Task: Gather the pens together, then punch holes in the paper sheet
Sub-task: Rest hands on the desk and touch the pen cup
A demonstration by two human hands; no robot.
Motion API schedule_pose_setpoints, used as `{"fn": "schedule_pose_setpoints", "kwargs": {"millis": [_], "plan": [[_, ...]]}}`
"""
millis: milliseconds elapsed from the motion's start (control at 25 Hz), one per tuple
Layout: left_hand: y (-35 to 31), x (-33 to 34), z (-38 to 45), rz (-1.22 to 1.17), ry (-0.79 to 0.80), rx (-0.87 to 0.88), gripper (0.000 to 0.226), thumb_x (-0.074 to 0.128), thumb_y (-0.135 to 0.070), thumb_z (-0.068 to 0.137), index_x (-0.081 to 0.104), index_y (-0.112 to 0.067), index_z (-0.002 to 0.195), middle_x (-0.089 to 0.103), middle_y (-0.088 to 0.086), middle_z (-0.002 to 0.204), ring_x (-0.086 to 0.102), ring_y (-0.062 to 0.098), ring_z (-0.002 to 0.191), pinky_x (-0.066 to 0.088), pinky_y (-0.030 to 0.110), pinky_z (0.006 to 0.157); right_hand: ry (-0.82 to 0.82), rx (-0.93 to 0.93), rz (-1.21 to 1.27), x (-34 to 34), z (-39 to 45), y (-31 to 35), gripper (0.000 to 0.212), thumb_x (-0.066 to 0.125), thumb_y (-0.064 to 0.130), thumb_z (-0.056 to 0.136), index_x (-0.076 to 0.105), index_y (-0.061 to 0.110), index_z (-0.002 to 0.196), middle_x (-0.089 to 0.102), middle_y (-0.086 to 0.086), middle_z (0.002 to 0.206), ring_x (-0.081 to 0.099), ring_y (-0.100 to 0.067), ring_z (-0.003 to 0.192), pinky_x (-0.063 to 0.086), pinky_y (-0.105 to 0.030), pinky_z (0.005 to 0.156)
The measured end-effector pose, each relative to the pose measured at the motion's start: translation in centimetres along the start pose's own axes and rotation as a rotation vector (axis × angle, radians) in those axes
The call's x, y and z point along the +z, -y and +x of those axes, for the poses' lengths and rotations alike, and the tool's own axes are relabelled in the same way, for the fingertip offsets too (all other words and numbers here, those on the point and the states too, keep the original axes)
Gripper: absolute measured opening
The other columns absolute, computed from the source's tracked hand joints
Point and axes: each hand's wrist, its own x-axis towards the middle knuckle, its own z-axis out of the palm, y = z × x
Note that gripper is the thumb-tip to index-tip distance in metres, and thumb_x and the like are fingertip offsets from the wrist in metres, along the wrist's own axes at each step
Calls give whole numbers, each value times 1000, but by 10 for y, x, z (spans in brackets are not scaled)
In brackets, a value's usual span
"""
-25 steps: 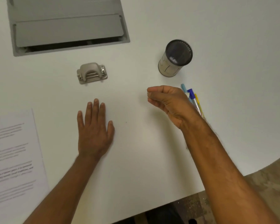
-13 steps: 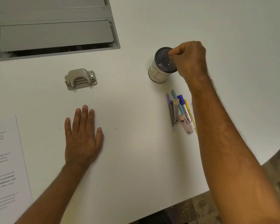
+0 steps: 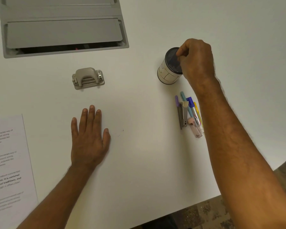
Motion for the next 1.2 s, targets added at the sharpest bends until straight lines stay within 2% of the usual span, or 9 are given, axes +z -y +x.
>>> {"fn": "schedule_pose_setpoints", "kwargs": {"millis": [160,280,440,600,680,840,960,1080,1200], "plan": [[1,0,0,-6,1,4,68,27,-40,103,22,-11,164,13,9,173,11,27,161,7,55,129,-42,-32,16,-2,-8,1,32,55,-8,87,73,16,98,67,-7,114,65,-20,100,57,-30,82],[0,0,0,-2,2,5,67,27,-40,103,22,-11,164,13,9,173,11,27,161,8,56,129,-38,-54,30,-2,-13,2,24,62,-1,90,72,17,104,65,-5,116,64,-18,102,60,-35,88],[1,0,0,-5,2,3,67,28,-40,103,21,-11,164,14,9,173,11,28,161,8,56,129,-143,-70,113,-10,-28,13,12,61,15,97,70,17,105,62,0,112,56,-5,92,57,-24,83],[0,-3,0,-4,12,0,67,30,-40,104,20,-12,164,12,8,174,10,26,161,9,57,129,-191,-105,301,-7,-82,36,13,60,13,96,71,16,101,62,6,104,62,-6,88,52,-16,81],[0,-4,0,-11,14,-6,67,32,-40,104,20,-13,164,12,8,174,9,26,161,9,57,129,-140,-116,400,15,-126,43,12,63,8,95,73,14,100,65,3,103,61,-5,87,53,-17,82],[1,-2,-1,-11,1,-2,66,33,-39,105,21,-13,164,13,7,174,10,26,161,12,56,129,134,-125,456,75,-217,41,11,66,7,97,72,12,104,64,1,105,65,-13,97,57,-35,89],[3,0,-1,-23,1,0,66,32,-40,106,19,-14,165,10,6,174,7,24,162,11,55,129,246,-218,295,101,-258,37,23,66,21,100,66,14,122,62,1,123,55,-16,118,45,-20,103],[4,2,1,-27,-4,1,66,33,-41,106,18,-15,165,10,6,174,7,24,162,10,55,129,272,-283,194,115,-263,40,36,67,33,99,63,17,131,59,0,132,47,-17,126,39,-21,105],[4,4,1,-26,-4,-1,66,33,-41,106,17,-15,165,9,6,174,6,24,162,9,54,130,225,-339,98,125,-257,44,33,65,40,99,65,22,127,60,1,128,48,-19,121,41,-28,102]]}}
